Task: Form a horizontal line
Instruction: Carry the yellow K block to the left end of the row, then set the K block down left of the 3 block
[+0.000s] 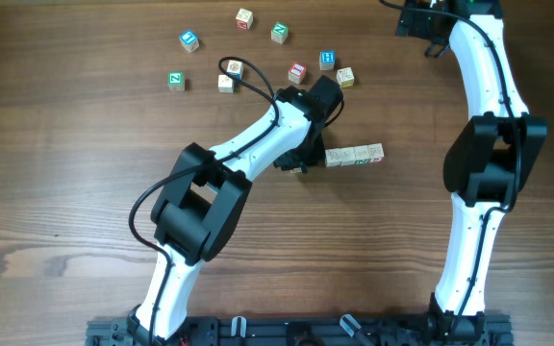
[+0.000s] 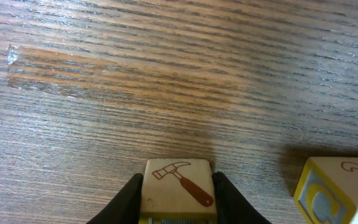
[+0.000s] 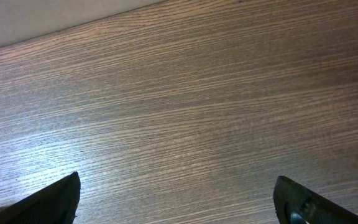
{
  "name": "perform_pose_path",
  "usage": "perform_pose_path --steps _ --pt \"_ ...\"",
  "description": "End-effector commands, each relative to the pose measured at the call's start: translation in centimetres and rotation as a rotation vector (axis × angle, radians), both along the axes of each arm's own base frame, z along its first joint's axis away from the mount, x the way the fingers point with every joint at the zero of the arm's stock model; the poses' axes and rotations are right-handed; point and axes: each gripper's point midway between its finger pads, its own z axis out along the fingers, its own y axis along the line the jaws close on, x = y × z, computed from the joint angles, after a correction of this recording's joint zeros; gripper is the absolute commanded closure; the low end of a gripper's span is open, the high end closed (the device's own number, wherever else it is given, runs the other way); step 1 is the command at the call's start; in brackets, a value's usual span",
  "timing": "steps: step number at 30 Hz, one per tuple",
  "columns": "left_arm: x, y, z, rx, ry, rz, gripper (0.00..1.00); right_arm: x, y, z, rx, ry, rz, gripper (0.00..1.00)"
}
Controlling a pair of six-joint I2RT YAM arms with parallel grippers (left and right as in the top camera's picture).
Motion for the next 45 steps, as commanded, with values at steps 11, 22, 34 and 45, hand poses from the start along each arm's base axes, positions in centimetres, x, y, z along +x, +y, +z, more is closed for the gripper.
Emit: perform_pose_path --steps 11,22,34,45 --pt "2.0 -0.3 1.0 -0.069 -0.06 0.034 0.49 0.1 0.3 0.5 -0.007 -0.011 0.017 0.0" --pt "4.9 4.1 1.0 -0.067 -0.067 0.149 0.67 0.1 0.3 0.5 -0.006 -0.011 0.017 0.0" --pt "1.0 2.1 1.2 -0.197 0.117 -0.023 0.96 0.1 0.3 0.5 -0.006 -0.011 0.017 0.0" --pt "0.2 -0.5 1.3 -0.21 0.095 -0.08 0.96 0.1 0.3 0.5 -0.007 -0.011 0.017 0.0"
